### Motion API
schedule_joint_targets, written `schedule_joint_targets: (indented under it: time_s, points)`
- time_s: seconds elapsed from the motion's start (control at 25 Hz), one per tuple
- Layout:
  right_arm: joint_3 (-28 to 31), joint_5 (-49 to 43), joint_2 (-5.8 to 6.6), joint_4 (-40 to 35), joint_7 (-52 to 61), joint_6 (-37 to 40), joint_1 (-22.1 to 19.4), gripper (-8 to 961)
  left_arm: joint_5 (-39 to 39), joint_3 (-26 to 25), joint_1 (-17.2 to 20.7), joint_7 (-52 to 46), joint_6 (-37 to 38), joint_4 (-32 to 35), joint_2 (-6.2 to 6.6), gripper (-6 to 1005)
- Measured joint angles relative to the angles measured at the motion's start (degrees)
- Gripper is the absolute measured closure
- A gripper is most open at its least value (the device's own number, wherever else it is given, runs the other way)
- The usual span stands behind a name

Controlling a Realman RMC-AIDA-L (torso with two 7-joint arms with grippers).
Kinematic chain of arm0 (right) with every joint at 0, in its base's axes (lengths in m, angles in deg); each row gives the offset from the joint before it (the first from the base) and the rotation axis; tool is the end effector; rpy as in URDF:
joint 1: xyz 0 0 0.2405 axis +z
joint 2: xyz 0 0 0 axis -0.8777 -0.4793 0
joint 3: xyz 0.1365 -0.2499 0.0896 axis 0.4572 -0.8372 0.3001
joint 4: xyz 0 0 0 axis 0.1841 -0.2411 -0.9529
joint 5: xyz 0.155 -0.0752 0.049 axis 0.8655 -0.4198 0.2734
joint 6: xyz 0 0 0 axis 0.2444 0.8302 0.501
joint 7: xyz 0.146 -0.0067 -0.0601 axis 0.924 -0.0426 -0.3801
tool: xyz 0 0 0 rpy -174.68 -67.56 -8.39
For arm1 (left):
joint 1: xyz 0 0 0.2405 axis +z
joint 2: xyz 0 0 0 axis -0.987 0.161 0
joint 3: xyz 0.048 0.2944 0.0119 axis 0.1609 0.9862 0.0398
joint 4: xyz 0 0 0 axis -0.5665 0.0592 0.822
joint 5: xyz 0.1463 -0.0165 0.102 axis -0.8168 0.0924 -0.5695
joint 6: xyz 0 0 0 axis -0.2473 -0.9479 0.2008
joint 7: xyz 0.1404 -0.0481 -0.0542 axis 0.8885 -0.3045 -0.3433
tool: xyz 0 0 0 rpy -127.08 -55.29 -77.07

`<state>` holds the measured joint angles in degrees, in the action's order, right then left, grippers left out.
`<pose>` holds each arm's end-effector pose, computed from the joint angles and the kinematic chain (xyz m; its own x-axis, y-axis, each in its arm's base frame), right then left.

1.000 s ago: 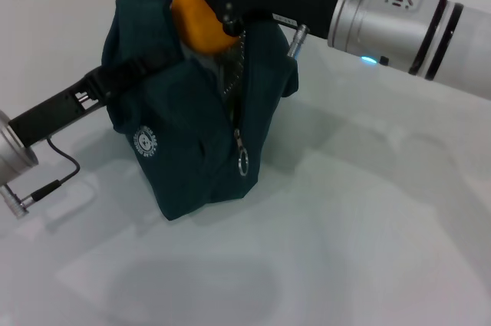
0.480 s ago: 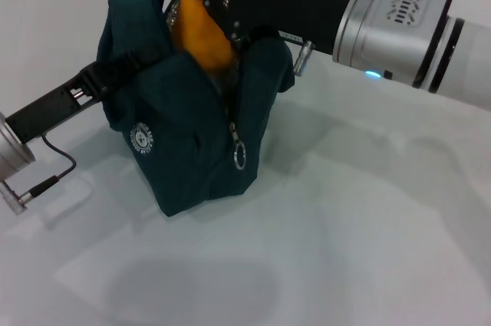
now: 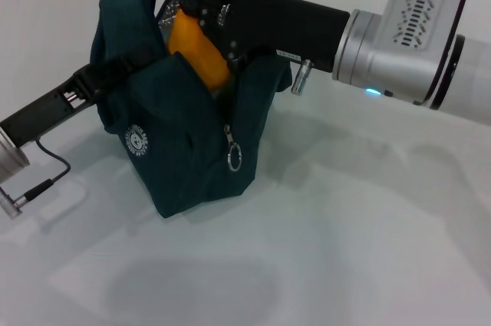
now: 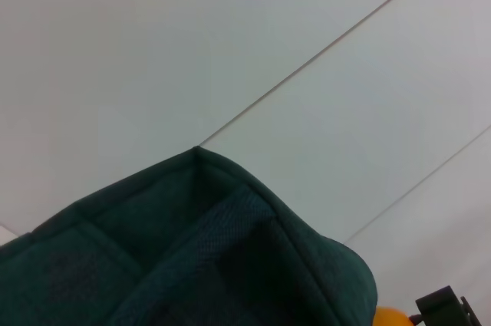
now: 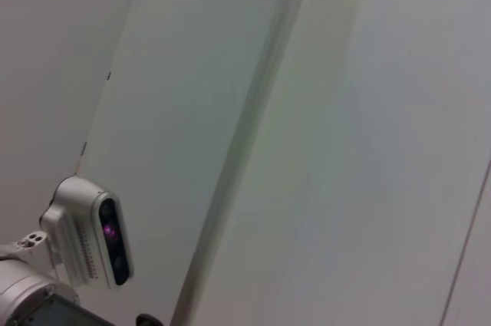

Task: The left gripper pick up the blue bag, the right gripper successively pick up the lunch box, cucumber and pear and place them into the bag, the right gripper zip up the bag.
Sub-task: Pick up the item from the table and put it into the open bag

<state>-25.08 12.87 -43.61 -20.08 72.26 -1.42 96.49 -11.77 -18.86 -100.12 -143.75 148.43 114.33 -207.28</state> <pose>0.0948 0.3618 -0.0906 0.7503 0.3498 -0.5610 0.0243 -0.8626 -0.5053 -0.2969 0.2939 -0.0008 0.0286 0.5662 0.8238 0.8094 -0.4967 0.3133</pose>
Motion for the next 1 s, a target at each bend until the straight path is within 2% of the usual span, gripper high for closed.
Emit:
schedule_joint_targets:
  time_s: [1.0]
  points:
    - [-0.7,-0.3,0.03,2.1,1.7,0.4,0.0,828,0.0,0.3,-0.1,0.0,0.0,-0.1,-0.05,964]
